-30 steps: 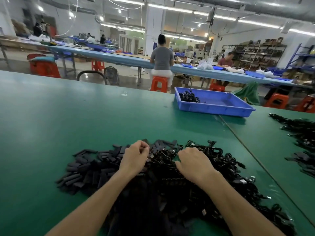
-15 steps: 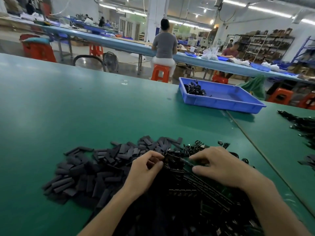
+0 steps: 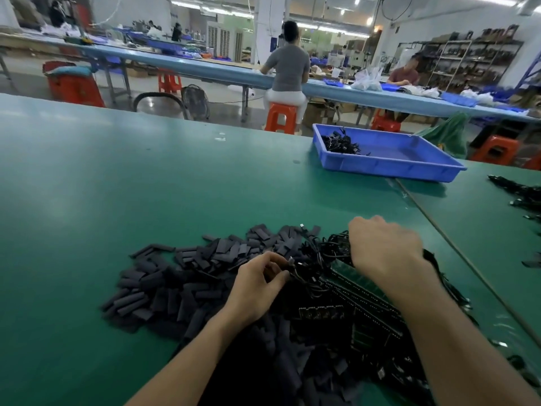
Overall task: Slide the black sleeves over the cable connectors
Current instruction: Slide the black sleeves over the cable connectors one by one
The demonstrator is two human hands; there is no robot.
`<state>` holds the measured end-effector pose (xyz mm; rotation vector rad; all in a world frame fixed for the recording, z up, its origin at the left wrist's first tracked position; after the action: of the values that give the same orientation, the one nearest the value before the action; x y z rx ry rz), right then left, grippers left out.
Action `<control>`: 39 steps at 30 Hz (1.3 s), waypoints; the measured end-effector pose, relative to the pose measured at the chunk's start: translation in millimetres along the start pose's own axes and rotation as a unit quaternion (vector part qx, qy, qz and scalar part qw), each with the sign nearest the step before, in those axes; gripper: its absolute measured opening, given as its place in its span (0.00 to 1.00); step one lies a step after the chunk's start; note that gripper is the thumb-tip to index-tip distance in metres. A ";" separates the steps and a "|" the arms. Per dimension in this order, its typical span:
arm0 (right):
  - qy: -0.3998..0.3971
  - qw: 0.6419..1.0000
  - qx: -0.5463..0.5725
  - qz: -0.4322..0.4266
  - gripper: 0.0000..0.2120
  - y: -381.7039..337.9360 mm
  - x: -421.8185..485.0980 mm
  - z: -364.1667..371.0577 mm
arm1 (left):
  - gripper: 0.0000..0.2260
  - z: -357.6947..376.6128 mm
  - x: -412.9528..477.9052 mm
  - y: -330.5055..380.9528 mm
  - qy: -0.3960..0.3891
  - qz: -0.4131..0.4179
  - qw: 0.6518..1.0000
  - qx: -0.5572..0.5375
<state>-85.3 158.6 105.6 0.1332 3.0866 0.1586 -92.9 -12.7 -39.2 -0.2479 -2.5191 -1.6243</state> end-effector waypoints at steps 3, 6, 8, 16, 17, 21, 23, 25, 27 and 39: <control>0.064 0.997 0.024 -0.043 0.10 -13.1 -0.1 17.3 | 0.06 -3.1 3.0 3.0 0.020 0.009 1.000 -0.017; 0.130 0.986 0.053 -0.094 0.06 -9.8 0.7 31.1 | 0.07 -8.8 4.0 9.8 0.052 0.018 0.998 -0.022; 0.130 0.981 0.097 -0.111 0.11 -0.2 3.0 39.9 | 0.08 -9.9 3.4 15.8 0.067 0.029 0.996 -0.044; 0.130 0.953 0.224 -0.159 0.08 8.3 4.7 40.6 | 0.10 7.8 22.4 56.6 0.042 0.068 0.994 -0.073; 0.123 0.948 0.244 -0.163 0.07 11.0 4.9 38.2 | 0.10 13.1 26.2 58.8 0.028 0.066 0.995 -0.073; 0.068 0.932 0.312 -0.170 0.05 18.0 7.7 35.5 | 0.05 26.7 34.9 62.4 -0.019 0.073 0.993 -0.095; 0.052 0.929 0.326 -0.167 0.05 18.2 10.1 37.5 | 0.05 27.7 36.0 61.0 -0.030 0.079 0.991 -0.105; 0.049 0.928 0.330 -0.166 0.05 17.5 13.2 37.9 | 0.06 26.4 36.0 59.3 -0.021 0.091 0.992 -0.086; 0.053 0.925 0.341 -0.161 0.06 19.1 15.7 37.2 | 0.08 27.0 34.6 57.2 -0.018 0.089 0.994 -0.066; 0.147 0.910 0.364 -0.137 0.03 22.4 12.4 20.5 | 0.10 11.8 15.8 73.8 0.093 0.101 0.978 0.158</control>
<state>-94.7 184.0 87.0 -0.3327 3.2169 -1.0763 -93.1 29.0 24.8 -0.2894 -2.4684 -1.1002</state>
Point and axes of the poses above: each hand's wrist, its own x-axis towards the middle knuckle, its own z-axis out of the palm, y = z × x, the point moved 8 cm from there along x, towards the middle knuckle, and after that the axes turned 5 degrees about x, right-handed, at the moved point
